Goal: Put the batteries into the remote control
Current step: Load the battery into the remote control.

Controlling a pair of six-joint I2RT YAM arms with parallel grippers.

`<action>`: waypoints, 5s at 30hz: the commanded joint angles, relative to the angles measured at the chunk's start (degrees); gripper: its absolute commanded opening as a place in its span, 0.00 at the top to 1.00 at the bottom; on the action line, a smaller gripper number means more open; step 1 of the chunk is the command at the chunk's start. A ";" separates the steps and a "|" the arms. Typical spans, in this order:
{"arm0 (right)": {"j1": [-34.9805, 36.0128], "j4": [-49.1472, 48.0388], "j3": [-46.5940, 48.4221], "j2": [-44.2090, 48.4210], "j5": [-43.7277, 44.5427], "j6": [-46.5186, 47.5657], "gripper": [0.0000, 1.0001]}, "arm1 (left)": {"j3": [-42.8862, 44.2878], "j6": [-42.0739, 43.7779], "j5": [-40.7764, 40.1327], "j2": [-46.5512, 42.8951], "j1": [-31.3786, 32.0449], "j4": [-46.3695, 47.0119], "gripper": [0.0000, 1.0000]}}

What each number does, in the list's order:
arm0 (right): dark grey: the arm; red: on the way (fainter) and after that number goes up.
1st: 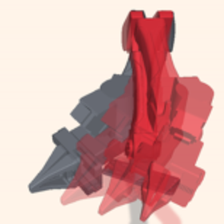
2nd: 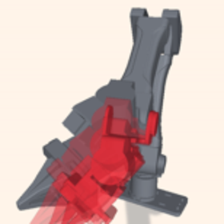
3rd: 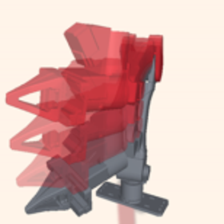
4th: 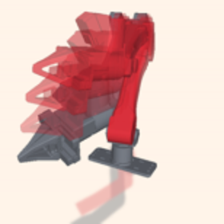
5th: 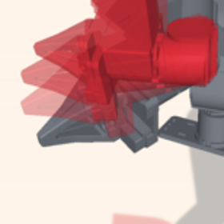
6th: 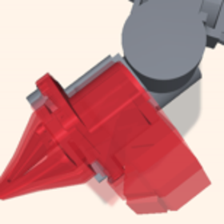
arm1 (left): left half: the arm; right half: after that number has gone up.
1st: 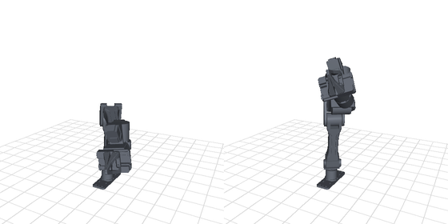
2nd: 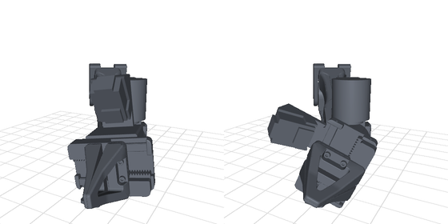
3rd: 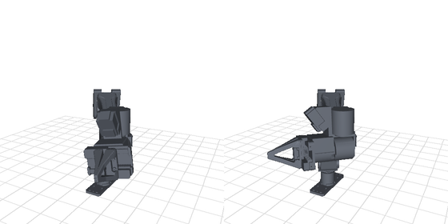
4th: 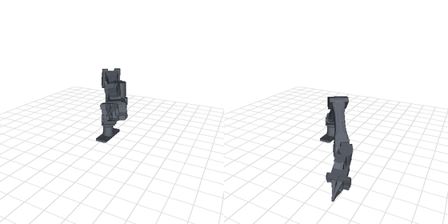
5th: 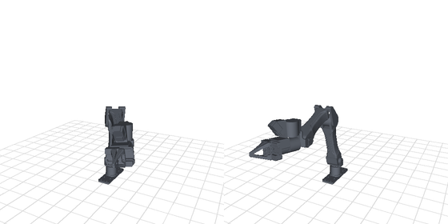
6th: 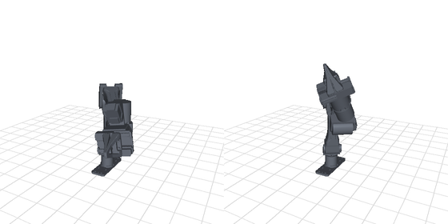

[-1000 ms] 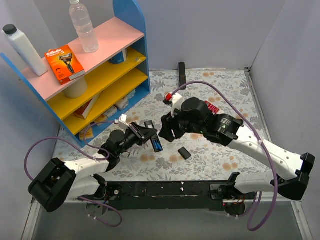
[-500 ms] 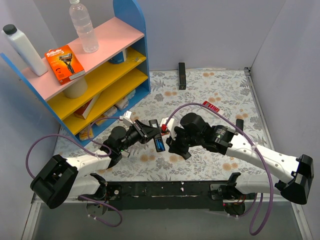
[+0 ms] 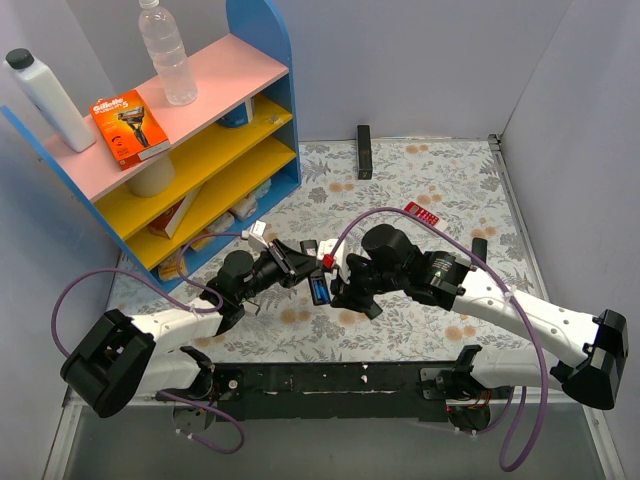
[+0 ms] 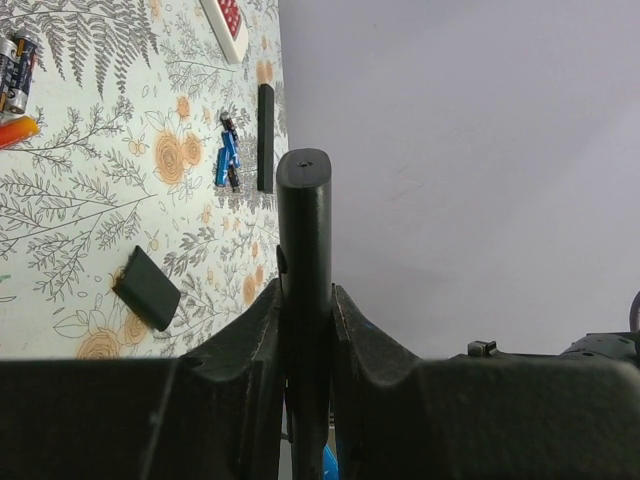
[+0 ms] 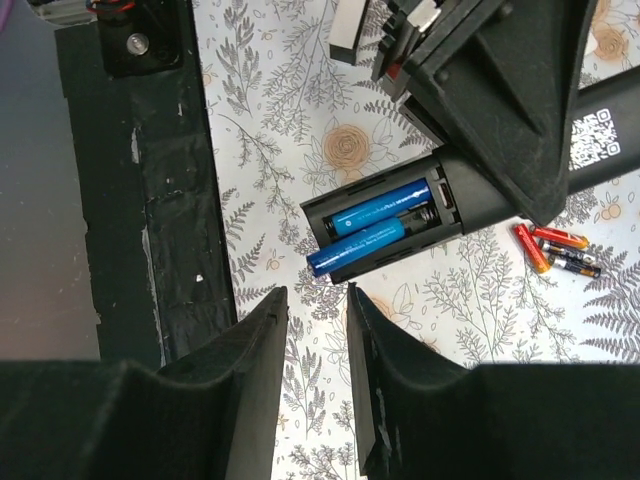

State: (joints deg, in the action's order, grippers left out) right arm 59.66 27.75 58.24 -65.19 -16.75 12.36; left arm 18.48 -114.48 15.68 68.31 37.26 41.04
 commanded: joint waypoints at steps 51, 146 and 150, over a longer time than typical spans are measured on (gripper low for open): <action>0.11 0.29 7.24 -2.40 -0.82 3.81 0.66 | 4.19 -14.29 1.63 -4.68 0.01 -2.71 1.00; -4.46 -4.75 3.55 -10.31 26.85 -22.81 0.43 | 4.64 1.35 -3.54 -12.85 -0.51 -10.98 1.00; -5.34 3.17 2.24 -8.73 29.32 -24.75 0.31 | 0.69 4.52 -5.39 -14.08 -1.48 -10.27 1.00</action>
State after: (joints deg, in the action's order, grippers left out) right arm 55.02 22.90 61.30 -76.62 7.66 -9.32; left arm 22.55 -112.64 13.56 56.03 36.58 30.02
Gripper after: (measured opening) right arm 0.671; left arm 0.176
